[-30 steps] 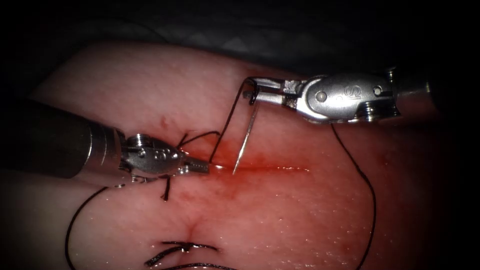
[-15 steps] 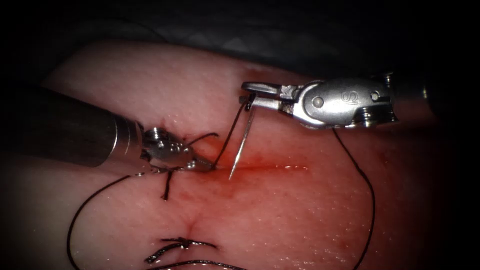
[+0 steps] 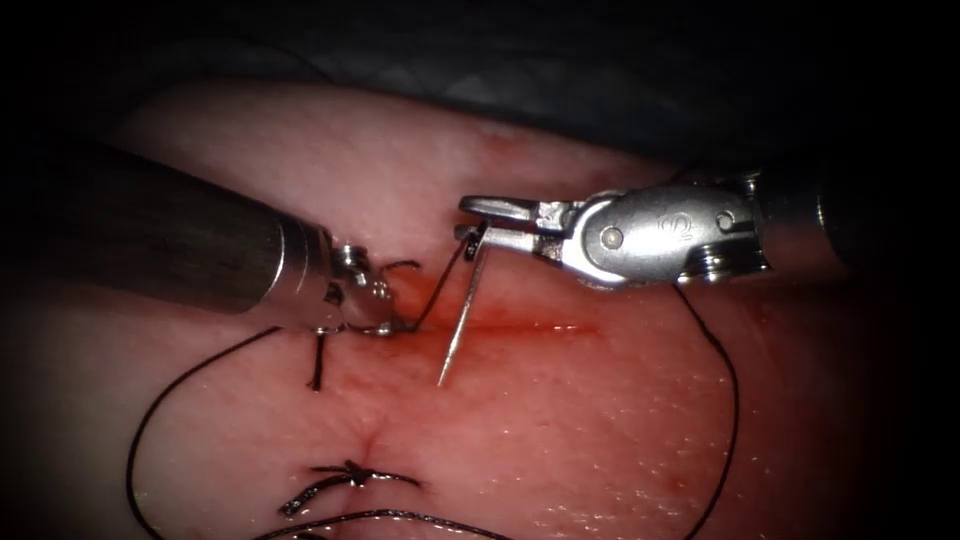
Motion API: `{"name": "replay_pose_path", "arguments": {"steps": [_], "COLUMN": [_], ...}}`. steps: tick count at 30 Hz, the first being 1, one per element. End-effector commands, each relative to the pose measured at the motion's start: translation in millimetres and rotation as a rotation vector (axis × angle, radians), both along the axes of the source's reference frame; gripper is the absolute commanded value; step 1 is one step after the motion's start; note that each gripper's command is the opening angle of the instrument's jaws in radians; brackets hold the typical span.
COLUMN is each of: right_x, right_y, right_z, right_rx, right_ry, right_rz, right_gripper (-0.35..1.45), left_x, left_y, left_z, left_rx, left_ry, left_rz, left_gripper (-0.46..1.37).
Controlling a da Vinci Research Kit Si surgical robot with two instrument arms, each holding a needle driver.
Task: Wound Closure
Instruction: Open the wound using the left gripper
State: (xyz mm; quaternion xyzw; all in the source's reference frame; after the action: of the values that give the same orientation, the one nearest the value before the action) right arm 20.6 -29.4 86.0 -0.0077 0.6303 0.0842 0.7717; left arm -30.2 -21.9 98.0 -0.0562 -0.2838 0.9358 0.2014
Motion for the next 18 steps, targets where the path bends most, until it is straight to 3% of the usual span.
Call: {"name": "replay_pose_path", "arguments": {"steps": [1,3,4,7,12,18], "right_x": [0.0,0.2,0.3,0.4,0.5,0.7], "right_y": [-0.2,-0.5,-0.7,-0.9,-0.5,0.4], "right_z": [0.0,0.1,0.3,0.5,1.1,1.6], "right_rx": [-0.002,-0.005,-0.007,-0.01,-0.014,-0.03], "right_ry": [-0.001,-0.001,0.0,-0.003,-0.005,-0.016], "right_rz": [0.006,0.006,0.006,0.005,0.009,0.015], "right_gripper": [-0.35,-0.35,-0.35,-0.35,-0.35,-0.35], "left_x": [-0.2,-0.3,-0.4,-0.5,-0.5,-0.5], "left_y": [-0.2,-0.5,-0.6,-0.7,-0.7,-0.6], "left_z": [0.1,0.1,0.2,0.1,0.0,0.0], "left_rx": [0.009,0.011,0.011,0.013,0.006,-0.022], "left_ry": [-0.001,-0.004,-0.006,-0.007,-0.031,-0.04], "left_rz": [0.009,0.017,0.021,0.026,0.067,0.076], "left_gripper": [-0.12,0.29,0.31,0.6,1.17,1.34]}}
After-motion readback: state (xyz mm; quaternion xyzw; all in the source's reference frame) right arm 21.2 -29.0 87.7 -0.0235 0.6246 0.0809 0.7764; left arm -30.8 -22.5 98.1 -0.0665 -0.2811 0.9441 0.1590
